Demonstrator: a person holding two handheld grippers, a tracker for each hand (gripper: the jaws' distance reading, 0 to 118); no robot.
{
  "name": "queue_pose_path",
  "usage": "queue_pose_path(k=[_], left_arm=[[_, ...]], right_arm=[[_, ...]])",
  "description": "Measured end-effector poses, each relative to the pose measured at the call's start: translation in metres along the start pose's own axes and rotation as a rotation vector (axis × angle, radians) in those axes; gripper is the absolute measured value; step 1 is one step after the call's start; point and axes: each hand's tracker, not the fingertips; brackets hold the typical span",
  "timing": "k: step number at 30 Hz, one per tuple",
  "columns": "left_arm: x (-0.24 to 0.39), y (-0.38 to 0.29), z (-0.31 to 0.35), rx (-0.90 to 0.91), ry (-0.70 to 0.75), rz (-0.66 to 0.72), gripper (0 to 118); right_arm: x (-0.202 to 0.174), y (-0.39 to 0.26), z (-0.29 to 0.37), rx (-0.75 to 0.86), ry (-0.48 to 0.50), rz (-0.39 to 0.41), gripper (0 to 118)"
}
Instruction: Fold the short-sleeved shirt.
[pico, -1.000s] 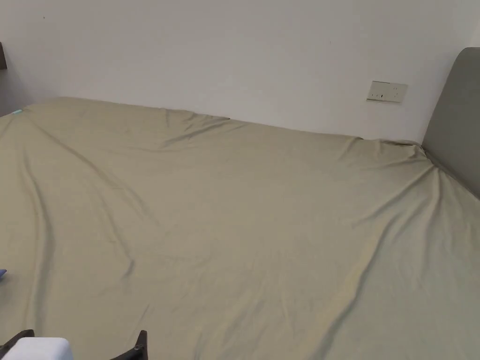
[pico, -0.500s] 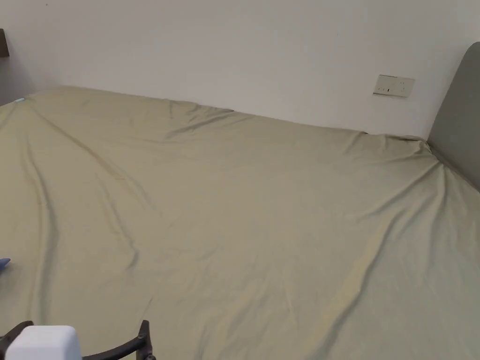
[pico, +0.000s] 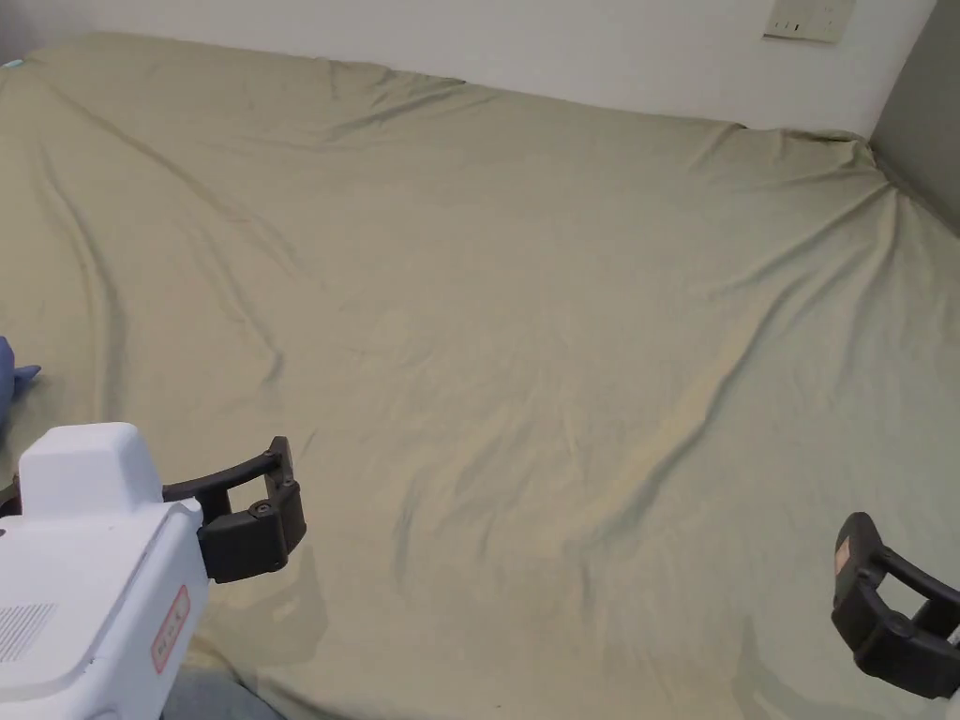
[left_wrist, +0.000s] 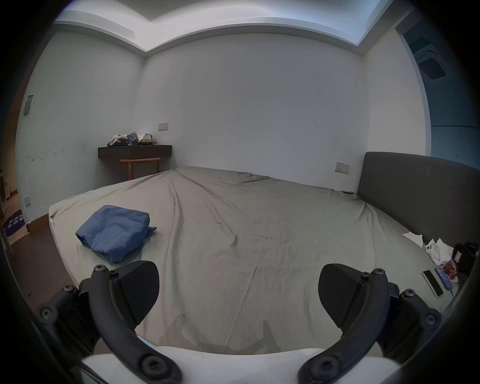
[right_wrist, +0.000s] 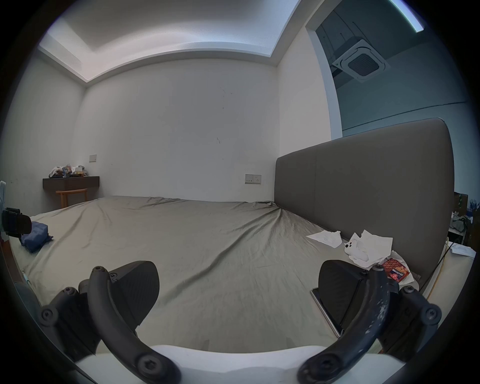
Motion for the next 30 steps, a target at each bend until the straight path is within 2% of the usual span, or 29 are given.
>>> queue_pose_path(k=[13,30], left_arm=[[0.015,-0.005,0.006,0.041,0.021,-0.085,118],[0.018,-0.006,0.007,0.049,0.027,-0.107,118]], right_arm=[[0.001,-0.001,-0.001,-0.004,0.003,-0.007,118],[0.0,0.0,-0.001,-0.017,0.013,0.005,118]])
